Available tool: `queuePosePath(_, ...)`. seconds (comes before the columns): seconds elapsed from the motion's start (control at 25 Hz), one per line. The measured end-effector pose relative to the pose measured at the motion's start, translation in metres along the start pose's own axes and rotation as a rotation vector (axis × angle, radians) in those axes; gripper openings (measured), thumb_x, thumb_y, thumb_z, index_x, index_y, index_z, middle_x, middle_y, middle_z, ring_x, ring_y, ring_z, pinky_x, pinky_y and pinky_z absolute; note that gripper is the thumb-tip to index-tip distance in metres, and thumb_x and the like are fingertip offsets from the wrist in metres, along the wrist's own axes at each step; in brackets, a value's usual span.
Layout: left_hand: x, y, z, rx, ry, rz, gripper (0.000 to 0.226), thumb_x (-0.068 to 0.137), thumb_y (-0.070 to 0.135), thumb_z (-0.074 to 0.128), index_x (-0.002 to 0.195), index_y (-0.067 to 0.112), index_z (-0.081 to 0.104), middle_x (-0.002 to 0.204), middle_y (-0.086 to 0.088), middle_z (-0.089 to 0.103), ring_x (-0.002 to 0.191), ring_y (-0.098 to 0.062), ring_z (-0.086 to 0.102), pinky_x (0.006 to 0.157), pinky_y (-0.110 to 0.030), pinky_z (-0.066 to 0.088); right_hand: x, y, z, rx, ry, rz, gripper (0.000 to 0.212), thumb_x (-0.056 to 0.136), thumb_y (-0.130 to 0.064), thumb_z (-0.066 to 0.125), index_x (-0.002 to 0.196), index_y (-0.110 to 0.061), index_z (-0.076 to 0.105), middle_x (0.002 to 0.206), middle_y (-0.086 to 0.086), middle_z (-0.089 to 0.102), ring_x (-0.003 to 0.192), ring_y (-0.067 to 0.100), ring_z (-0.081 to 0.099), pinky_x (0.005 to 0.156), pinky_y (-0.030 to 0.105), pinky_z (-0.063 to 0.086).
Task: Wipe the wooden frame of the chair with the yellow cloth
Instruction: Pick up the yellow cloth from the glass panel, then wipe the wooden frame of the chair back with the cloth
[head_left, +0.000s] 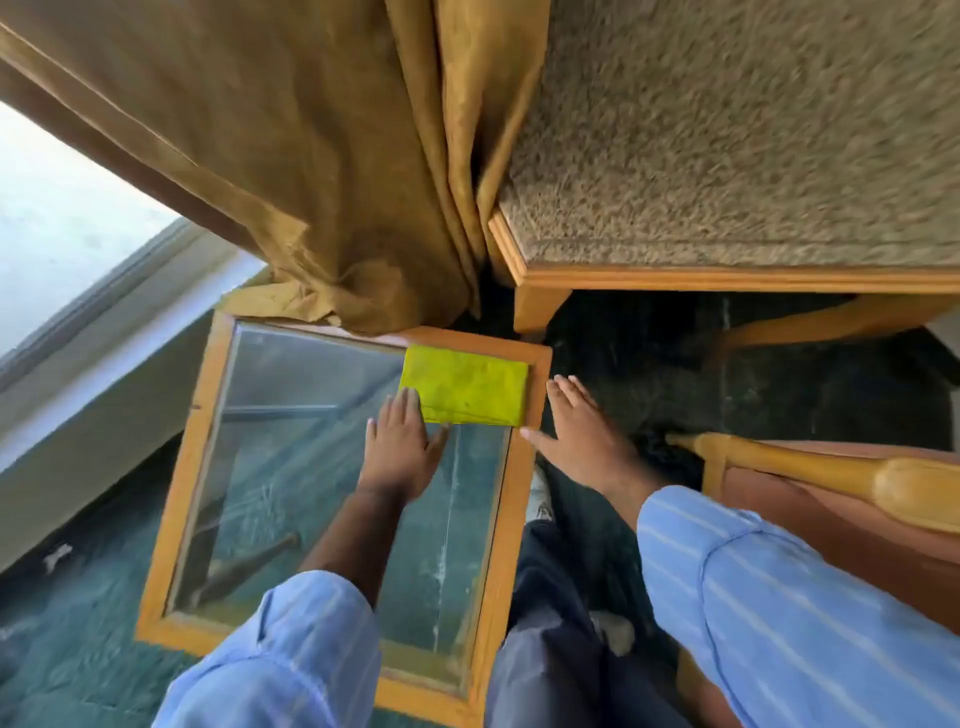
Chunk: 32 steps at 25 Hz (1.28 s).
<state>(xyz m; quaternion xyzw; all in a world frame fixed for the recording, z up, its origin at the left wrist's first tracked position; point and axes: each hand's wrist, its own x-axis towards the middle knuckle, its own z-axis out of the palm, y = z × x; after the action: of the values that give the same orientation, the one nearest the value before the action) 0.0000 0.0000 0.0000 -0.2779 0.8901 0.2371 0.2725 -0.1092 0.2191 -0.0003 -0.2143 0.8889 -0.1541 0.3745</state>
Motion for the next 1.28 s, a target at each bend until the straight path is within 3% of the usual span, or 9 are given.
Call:
queuePosePath(0.16, 0.065, -0.009, 0.023, -0.318, 0.157, -0.209, 0.072, 0.103, 0.039, 0.057, 0.146, -0.015, 0.038, 0.152, -0.037, 0.043, 0.144, -0.047, 0.039, 0.121, -0.048, 0.029, 0.077, 0.007, 0.022, 0.058, 0.093, -0.011, 0.066, 0.101, -0.030, 0.061, 0.153, 0.001, 0.035, 0.161, 0.019, 0.038, 0.149, 0.036, 0.036, 0.122, 0.043, 0.033)
queuePosePath(0.36, 0.095, -0.025, 0.056, -0.228, 0.252, -0.309, 0.048, 0.101, 0.031, 0.060, 0.129, -0.008, 0.054, 0.132, -0.033, 0.059, 0.123, -0.050, 0.055, 0.103, -0.051, 0.043, 0.123, 0.003, 0.061, 0.001, 0.159, 0.039, 0.055, 0.086, -0.029, 0.080, 0.132, -0.008, 0.059, 0.135, 0.016, 0.057, 0.128, 0.037, 0.052, 0.106, 0.047, 0.048)
queuePosePath(0.64, 0.031, 0.011, 0.039, -0.908, 0.301, -0.346, 0.024, 0.092, 0.009, 0.067, 0.073, 0.017, 0.055, 0.070, -0.005, 0.052, 0.071, -0.021, 0.048, 0.067, -0.037, 0.037, 0.058, -0.002, 0.011, 0.685, 0.083, 0.228, 0.035, 0.080, -0.020, 0.079, 0.112, -0.009, 0.069, 0.111, 0.019, 0.073, 0.104, 0.034, 0.069, 0.080, 0.036, 0.054)
queuePosePath(0.76, -0.021, 0.059, 0.023, -1.310, 0.109, -0.254, 0.019, 0.092, 0.004, 0.060, 0.078, 0.016, 0.066, 0.072, -0.006, 0.067, 0.076, -0.023, 0.060, 0.068, -0.035, 0.056, -0.018, 0.031, -0.034, 0.927, 0.212, 0.176, 0.037, 0.086, -0.019, 0.079, 0.120, -0.012, 0.066, 0.113, 0.017, 0.075, 0.106, 0.031, 0.070, 0.076, 0.030, 0.047)
queuePosePath(0.84, -0.050, 0.103, 0.018, -1.445, -0.125, -0.201, 0.041, 0.100, -0.006, 0.039, 0.116, 0.012, 0.072, 0.105, -0.004, 0.082, 0.102, -0.031, 0.076, 0.087, -0.037, 0.065, -0.072, 0.063, -0.065, 1.021, 0.321, 0.146, 0.040, 0.089, -0.021, 0.079, 0.126, -0.012, 0.067, 0.120, 0.013, 0.075, 0.112, 0.026, 0.070, 0.085, 0.029, 0.051)
queuePosePath(0.96, -0.094, 0.180, 0.020, -1.658, -0.502, -0.184, 0.070, 0.108, 0.002, -0.003, 0.143, 0.002, 0.057, 0.137, -0.027, 0.066, 0.133, -0.041, 0.056, 0.107, -0.072, 0.041, -0.153, 0.113, -0.110, 1.143, 0.465, 0.096, 0.034, 0.091, -0.023, 0.077, 0.123, -0.014, 0.070, 0.121, 0.011, 0.076, 0.110, 0.018, 0.070, 0.096, 0.043, 0.056)
queuePosePath(1.08, -0.140, 0.266, 0.013, -1.786, -0.996, -0.083, 0.092, 0.089, 0.033, -0.032, 0.160, -0.007, 0.012, 0.162, -0.043, 0.014, 0.153, -0.058, 0.011, 0.127, -0.064, 0.000, -0.225, 0.158, -0.156, 1.182, 0.572, 0.051, 0.030, 0.088, -0.025, 0.078, 0.117, -0.023, 0.071, 0.111, -0.001, 0.078, 0.100, 0.006, 0.070, 0.093, 0.044, 0.057)
queuePosePath(1.16, -0.151, 0.316, 0.026, -1.513, -0.791, 0.056, 0.067, 0.108, 0.030, -0.013, 0.161, -0.003, 0.014, 0.163, -0.034, 0.022, 0.150, -0.053, 0.028, 0.124, -0.065, 0.029, -0.270, 0.195, -0.182, 1.133, 0.708, 0.105, 0.034, 0.082, -0.023, 0.085, 0.113, -0.022, 0.072, 0.109, -0.002, 0.079, 0.101, 0.011, 0.074, 0.091, 0.040, 0.058)
queuePosePath(1.28, -0.159, 0.377, 0.065, -1.111, -0.632, 0.186, 0.040, 0.094, 0.016, 0.062, 0.132, 0.008, 0.069, 0.135, -0.018, 0.071, 0.120, -0.033, 0.072, 0.086, -0.041, 0.065, -0.323, 0.264, -0.209, 1.008, 0.927, 0.307, 0.037, 0.076, -0.016, 0.090, 0.110, -0.011, 0.074, 0.105, 0.011, 0.080, 0.097, 0.021, 0.075, 0.086, 0.027, 0.055)
